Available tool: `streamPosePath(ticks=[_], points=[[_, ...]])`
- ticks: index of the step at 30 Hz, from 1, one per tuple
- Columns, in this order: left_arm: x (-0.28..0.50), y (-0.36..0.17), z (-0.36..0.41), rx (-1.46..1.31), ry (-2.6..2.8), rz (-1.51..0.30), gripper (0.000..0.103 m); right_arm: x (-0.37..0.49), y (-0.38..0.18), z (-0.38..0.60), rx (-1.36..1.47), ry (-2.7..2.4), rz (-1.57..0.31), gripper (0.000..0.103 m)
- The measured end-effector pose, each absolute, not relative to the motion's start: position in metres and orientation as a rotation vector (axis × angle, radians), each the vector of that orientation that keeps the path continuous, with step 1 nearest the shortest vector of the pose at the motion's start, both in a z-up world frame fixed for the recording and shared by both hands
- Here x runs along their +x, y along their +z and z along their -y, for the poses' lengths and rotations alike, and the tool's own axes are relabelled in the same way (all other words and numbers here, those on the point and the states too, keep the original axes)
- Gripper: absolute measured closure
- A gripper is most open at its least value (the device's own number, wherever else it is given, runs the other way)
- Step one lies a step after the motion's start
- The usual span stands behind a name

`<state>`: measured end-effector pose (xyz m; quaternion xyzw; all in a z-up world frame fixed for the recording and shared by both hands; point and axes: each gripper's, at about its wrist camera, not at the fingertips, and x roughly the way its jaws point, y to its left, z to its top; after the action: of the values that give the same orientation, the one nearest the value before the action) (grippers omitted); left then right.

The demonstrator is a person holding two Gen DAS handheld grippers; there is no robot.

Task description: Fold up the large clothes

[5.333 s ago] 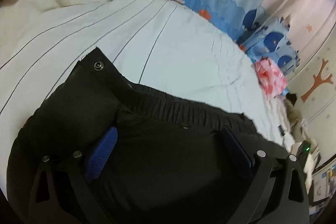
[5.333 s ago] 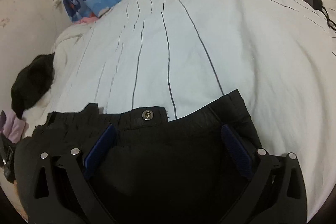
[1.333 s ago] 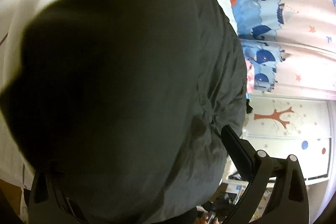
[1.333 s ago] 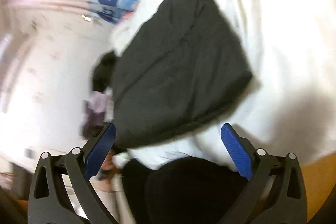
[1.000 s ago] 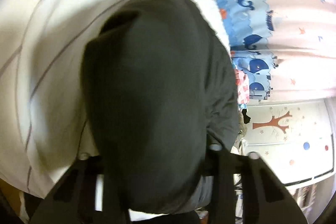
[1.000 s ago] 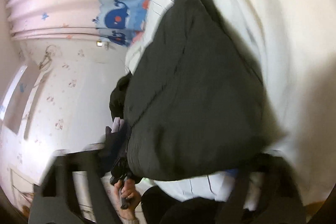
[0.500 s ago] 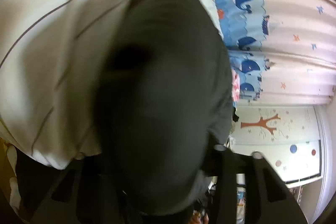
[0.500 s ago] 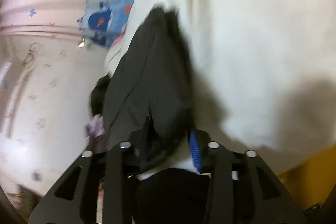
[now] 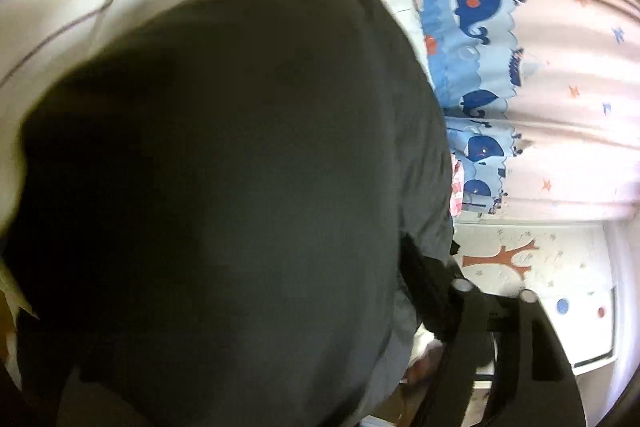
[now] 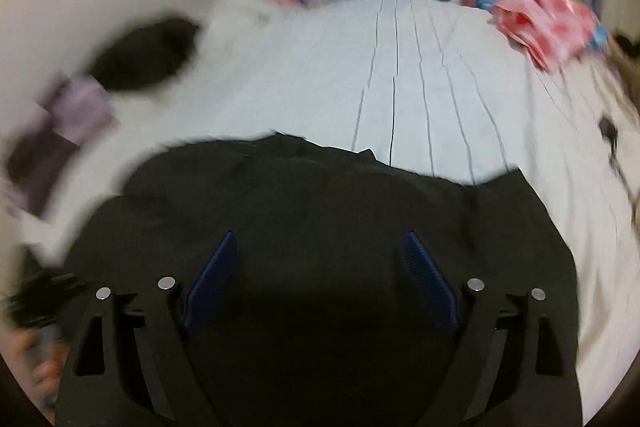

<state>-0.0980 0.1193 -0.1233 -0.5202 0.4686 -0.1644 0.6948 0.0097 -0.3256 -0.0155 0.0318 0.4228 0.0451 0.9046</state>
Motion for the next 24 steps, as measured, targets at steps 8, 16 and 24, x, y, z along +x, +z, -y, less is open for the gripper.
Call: streamPosePath(ticks=[8,16,24], points=[[-0.098,-0.108,-0.115,-1.094,-0.422,-0.988,0.052,0.070,-0.078,0.298,-0.017,0.049,-1.099,0.008],[-0.087,-0.106,-0.114,-1.099,-0.426,-1.023,0.049,-0.027,-0.081,0.268,-0.226,0.060,-1.028,0.006],[-0.082,-0.118,-0.134,-1.231,-0.412,-1.049,0.043,-0.063,-0.046,0.244,-0.192,0.058,-0.967,0.007]])
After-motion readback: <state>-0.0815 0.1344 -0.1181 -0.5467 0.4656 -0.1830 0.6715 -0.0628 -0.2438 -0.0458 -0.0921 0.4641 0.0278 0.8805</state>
